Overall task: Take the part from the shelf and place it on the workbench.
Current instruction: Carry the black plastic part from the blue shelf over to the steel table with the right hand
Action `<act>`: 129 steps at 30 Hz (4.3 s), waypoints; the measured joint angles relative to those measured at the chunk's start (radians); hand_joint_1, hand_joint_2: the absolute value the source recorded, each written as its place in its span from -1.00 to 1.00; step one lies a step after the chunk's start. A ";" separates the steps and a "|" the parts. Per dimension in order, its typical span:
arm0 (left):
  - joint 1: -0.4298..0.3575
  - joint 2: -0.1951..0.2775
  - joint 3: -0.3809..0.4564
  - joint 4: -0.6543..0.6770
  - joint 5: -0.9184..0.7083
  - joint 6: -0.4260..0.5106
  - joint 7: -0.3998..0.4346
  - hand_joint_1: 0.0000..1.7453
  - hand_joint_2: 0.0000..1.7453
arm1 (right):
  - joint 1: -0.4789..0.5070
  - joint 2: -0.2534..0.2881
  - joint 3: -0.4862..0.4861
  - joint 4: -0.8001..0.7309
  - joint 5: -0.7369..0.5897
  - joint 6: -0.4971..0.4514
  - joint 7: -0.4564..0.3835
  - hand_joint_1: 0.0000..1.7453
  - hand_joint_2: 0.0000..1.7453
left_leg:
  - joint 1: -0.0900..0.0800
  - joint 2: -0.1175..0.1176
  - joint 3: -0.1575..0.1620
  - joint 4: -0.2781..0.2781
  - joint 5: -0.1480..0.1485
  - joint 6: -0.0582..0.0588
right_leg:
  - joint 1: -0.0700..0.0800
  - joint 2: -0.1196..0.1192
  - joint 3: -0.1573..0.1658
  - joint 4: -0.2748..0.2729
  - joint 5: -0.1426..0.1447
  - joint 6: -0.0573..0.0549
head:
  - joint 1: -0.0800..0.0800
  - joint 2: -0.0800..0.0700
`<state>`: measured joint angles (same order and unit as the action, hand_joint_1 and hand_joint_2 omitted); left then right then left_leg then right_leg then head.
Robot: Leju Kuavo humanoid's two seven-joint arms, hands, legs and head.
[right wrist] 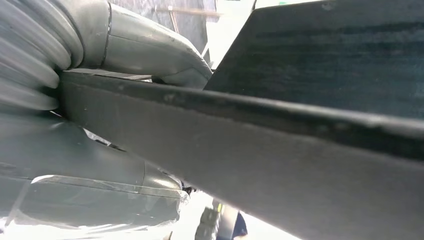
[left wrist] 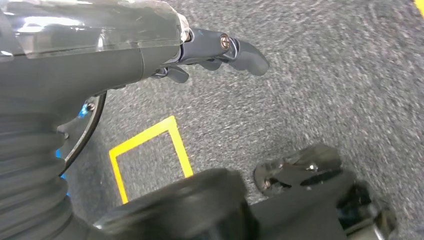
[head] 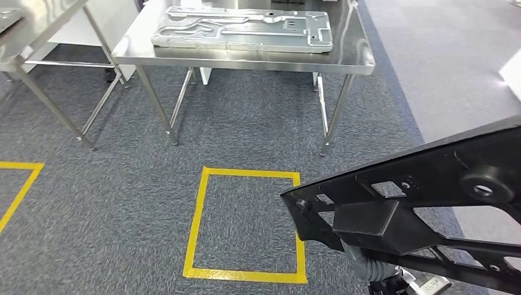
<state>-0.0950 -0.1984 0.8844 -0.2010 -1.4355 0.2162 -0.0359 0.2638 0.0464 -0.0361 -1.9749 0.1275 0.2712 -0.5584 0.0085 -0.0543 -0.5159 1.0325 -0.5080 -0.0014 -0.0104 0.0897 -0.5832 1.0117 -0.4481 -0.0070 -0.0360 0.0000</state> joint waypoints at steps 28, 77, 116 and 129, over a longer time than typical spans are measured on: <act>-0.012 -0.003 0.017 -0.004 0.023 0.001 -0.016 -1.00 1.00 | -0.007 0.012 0.001 -0.008 0.054 -0.021 -0.009 1.00 1.00 | -0.001 0.057 -0.148 0.160 0.035 -0.012 | -0.008 -0.087 0.171 -0.030 -0.131 -0.004 | -0.004 0.000; 0.022 -0.010 0.022 -0.001 0.010 -0.007 -0.017 -1.00 1.00 | -0.013 0.019 0.001 -0.008 0.065 -0.019 0.004 1.00 1.00 | -0.005 0.045 0.141 -0.049 -0.106 0.025 | 0.001 -0.090 -0.132 0.047 0.075 0.029 | -0.003 0.000; -0.004 -0.003 0.023 -0.004 0.000 -0.014 -0.033 -1.00 1.00 | -0.016 0.019 0.000 -0.008 0.061 -0.020 0.003 1.00 1.00 | -0.010 0.051 -0.111 0.214 -0.096 -0.005 | -0.004 -0.094 0.099 -0.033 -0.075 -0.009 | -0.004 0.000; -0.013 -0.002 0.023 -0.003 -0.007 0.002 -0.001 -1.00 1.00 | -0.012 0.018 -0.002 -0.013 0.053 -0.025 -0.009 1.00 1.00 | -0.008 0.042 -0.052 -0.007 0.053 0.032 | -0.011 -0.083 0.206 0.044 -0.216 0.044 | -0.003 0.000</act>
<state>-0.1079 -0.2007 0.9075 -0.2039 -1.4428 0.2180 -0.0373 0.2516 0.0641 -0.0379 -1.9876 0.1807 0.2466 -0.5676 0.0003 -0.0122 -0.5676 1.0254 -0.4551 0.0304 -0.0218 0.0067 -0.3776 1.0562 -0.6640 0.0370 -0.0393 0.0001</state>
